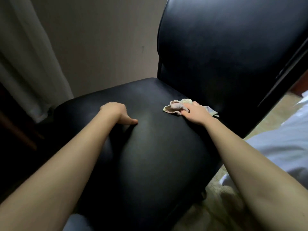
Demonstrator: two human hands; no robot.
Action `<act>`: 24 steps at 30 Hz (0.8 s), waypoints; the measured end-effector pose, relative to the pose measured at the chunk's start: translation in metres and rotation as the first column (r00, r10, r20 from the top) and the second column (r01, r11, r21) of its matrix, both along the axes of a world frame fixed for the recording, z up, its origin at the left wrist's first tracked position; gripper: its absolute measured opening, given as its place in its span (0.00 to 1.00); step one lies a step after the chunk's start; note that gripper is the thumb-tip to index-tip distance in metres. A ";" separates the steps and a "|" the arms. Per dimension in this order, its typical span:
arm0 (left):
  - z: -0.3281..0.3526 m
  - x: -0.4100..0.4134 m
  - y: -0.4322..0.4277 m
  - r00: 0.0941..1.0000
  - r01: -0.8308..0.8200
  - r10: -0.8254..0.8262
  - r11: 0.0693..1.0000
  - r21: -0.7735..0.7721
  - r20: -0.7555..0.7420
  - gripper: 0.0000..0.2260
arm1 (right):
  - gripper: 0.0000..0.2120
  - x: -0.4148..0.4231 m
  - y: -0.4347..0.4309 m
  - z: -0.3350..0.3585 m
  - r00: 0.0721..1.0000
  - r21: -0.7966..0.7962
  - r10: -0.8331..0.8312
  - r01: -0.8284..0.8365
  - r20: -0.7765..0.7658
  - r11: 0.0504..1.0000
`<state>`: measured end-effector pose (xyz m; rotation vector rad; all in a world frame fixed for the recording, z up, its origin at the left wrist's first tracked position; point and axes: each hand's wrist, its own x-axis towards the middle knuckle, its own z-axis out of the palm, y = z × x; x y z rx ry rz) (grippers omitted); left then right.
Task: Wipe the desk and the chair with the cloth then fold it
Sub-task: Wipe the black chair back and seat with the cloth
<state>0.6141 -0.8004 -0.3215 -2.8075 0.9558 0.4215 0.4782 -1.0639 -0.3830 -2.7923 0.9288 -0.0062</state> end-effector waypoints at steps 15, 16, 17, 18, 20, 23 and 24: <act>-0.031 -0.151 0.066 0.991 0.134 -0.130 0.973 -0.190 0.035 0.28 | 0.22 -0.181 0.084 -0.034 0.855 0.075 0.007 -0.054 0.519 0.996; -0.029 -0.155 0.073 0.989 0.143 -0.146 0.974 -0.175 -0.007 0.28 | 0.21 -0.190 0.087 -0.044 0.804 0.143 -0.085 0.000 0.589 0.990; -0.024 -0.160 0.083 0.987 0.140 -0.150 0.978 -0.153 -0.058 0.27 | 0.19 -0.198 0.092 -0.047 0.748 0.248 -0.207 0.058 0.630 0.967; -0.019 -0.161 0.091 0.984 0.122 -0.136 0.985 -0.126 -0.112 0.27 | 0.18 -0.200 0.094 -0.050 0.691 0.376 -0.339 0.104 0.639 0.921; -0.010 -0.158 0.104 0.979 0.071 -0.084 0.995 -0.076 -0.185 0.27 | 0.18 -0.197 0.098 -0.048 0.593 0.585 -0.538 0.134 0.599 0.800; 0.002 -0.149 0.114 0.979 0.023 -0.039 0.997 -0.079 -0.200 0.26 | 0.22 -0.186 0.102 -0.032 0.416 0.739 -0.702 0.097 0.579 0.667; 0.007 -0.147 0.116 0.979 0.019 -0.038 0.995 -0.094 -0.200 0.26 | 0.20 -0.186 0.104 -0.026 0.373 0.774 -0.739 0.080 0.561 0.628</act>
